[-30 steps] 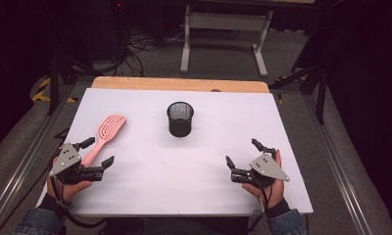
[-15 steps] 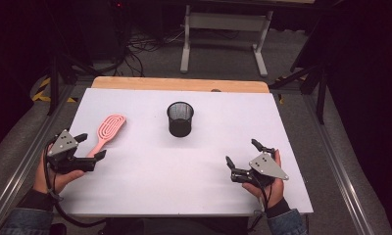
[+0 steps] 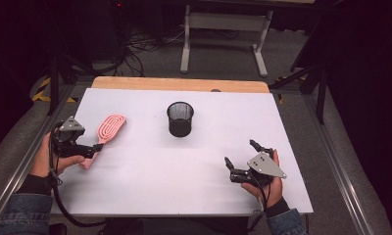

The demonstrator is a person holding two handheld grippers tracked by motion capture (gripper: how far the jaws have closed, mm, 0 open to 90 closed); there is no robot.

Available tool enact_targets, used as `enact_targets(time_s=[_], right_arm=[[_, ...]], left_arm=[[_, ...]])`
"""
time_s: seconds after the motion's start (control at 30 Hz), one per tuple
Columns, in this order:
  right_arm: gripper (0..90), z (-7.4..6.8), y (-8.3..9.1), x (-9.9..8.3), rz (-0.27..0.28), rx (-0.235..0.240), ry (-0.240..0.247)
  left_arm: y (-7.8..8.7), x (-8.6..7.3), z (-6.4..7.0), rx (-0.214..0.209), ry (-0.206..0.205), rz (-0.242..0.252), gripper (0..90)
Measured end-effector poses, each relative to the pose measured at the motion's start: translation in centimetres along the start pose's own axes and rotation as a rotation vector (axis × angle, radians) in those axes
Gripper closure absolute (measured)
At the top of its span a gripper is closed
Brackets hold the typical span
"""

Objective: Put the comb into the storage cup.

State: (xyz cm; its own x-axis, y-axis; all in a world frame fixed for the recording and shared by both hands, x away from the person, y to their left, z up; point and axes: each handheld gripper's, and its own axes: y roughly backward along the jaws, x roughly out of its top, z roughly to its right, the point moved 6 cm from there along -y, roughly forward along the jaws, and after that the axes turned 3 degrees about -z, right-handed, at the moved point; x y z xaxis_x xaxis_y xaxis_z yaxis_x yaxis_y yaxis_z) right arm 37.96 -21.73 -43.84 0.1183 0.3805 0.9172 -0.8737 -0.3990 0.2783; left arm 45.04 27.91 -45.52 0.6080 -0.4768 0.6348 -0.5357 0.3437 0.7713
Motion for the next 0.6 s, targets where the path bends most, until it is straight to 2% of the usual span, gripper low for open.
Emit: enact_targets(time_s=[0.2,0.33,0.43,0.5,0.6], right_arm=[[4.4,0.0,0.0,-0.1,-0.003,0.001,-0.002],[4.4,0.0,0.0,0.0,-0.003,0.000,0.001],[4.4,0.1,0.0,0.0,-0.004,0.000,0.000],[4.4,0.1,0.0,0.0,-0.002,0.000,-0.002],[4.4,0.1,0.0,0.0,-0.001,0.002,-0.003]], left_arm=[[-1.2,0.5,-0.4,-0.008,0.034,-0.044,12.4],[-2.3,0.6,-0.6,-0.003,0.045,-0.098,12.6],[-2.8,0.5,-1.0,-0.001,0.070,-0.126,12.9],[-3.1,0.5,-1.4,-0.008,0.091,-0.135,13.1],[-3.4,0.3,-1.6,-0.023,0.100,-0.153,12.6]])
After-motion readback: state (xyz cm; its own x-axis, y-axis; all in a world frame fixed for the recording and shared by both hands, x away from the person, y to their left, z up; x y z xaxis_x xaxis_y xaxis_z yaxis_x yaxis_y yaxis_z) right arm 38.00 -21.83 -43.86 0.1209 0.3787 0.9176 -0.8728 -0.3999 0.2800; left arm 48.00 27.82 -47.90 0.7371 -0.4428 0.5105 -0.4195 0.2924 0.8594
